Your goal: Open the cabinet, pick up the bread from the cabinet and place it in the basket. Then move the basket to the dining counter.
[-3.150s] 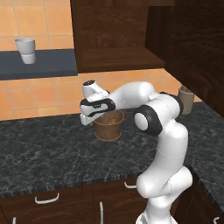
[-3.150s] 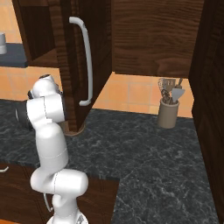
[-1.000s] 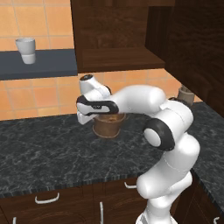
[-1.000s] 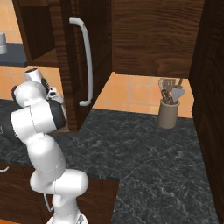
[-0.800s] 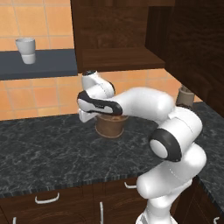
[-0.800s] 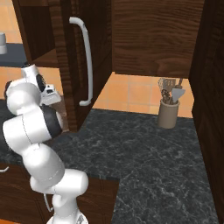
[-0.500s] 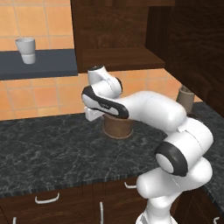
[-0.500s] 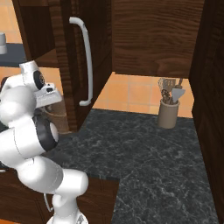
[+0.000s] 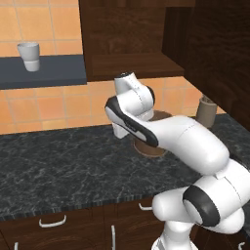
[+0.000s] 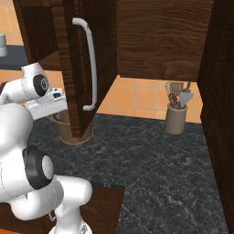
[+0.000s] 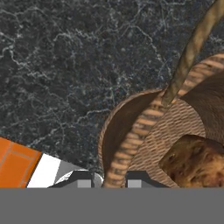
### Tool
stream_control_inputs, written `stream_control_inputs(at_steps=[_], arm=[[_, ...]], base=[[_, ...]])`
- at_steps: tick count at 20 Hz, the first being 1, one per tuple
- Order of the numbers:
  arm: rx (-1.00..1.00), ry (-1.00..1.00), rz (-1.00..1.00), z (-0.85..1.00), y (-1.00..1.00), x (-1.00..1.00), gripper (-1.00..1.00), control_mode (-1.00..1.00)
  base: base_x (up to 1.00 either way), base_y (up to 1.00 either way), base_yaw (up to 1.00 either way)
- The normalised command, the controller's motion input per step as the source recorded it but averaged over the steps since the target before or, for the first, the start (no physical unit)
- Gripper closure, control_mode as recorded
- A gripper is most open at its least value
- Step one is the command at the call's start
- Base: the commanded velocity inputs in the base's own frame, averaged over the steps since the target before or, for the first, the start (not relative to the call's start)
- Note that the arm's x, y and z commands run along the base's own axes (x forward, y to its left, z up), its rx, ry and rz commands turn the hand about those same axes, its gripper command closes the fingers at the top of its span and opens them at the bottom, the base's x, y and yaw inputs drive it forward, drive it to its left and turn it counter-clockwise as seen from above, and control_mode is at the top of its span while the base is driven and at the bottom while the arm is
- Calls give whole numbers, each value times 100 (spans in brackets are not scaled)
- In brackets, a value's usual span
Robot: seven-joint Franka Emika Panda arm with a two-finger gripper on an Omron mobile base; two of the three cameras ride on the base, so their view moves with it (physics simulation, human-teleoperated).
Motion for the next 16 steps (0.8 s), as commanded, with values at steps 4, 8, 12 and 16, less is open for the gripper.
stream_control_inputs(at_steps=[4, 8, 12, 16], arm=[[0, 0, -1, 21, -15, -76, 100, -100], [1, 0, 0, 6, -56, -6, 100, -100], [2, 0, 0, 0, -36, -1, 100, -100], [0, 0, 0, 0, 0, 0, 100, -100]], base=[[0, 0, 0], [0, 0, 0], [0, 0, 0], [0, 0, 0]])
